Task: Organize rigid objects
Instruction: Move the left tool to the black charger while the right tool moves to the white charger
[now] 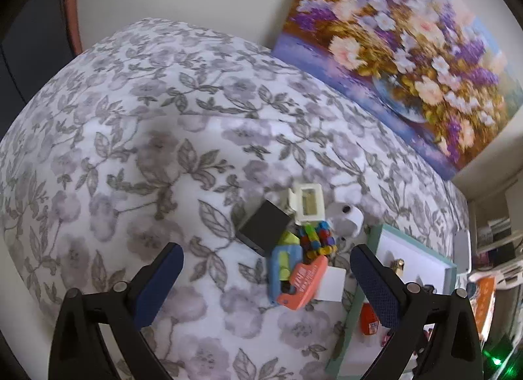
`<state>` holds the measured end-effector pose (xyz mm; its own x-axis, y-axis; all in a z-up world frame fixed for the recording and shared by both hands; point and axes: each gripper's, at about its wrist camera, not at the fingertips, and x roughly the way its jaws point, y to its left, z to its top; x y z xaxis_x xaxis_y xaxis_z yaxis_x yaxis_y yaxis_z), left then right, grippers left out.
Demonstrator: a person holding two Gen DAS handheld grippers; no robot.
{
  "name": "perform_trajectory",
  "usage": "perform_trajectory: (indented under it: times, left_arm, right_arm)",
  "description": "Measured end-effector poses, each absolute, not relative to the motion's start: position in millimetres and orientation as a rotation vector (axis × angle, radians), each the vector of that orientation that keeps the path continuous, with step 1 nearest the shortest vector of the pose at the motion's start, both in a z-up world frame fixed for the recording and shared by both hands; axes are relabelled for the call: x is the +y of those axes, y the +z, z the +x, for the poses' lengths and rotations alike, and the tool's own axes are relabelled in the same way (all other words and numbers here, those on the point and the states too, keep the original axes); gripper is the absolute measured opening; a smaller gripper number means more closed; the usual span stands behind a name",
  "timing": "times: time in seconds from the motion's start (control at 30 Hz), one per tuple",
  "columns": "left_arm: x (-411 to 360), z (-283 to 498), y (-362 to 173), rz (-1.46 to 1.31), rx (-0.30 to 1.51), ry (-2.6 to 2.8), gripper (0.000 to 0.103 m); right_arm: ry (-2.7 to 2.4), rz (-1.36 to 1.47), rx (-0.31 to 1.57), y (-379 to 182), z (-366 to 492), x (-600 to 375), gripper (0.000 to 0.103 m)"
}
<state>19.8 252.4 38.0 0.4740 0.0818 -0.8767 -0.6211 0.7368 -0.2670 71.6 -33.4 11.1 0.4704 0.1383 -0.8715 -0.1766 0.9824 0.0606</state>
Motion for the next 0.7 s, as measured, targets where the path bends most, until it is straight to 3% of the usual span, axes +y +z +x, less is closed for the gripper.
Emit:
perform_trajectory:
  times: [0.7]
  left_arm:
    - [316.7,1.2,16.0,-0.702,1.013,0.517,0.103]
  right_arm:
    - [0.323,-0.154,1.048,24.2,58.4,61.6,0.09]
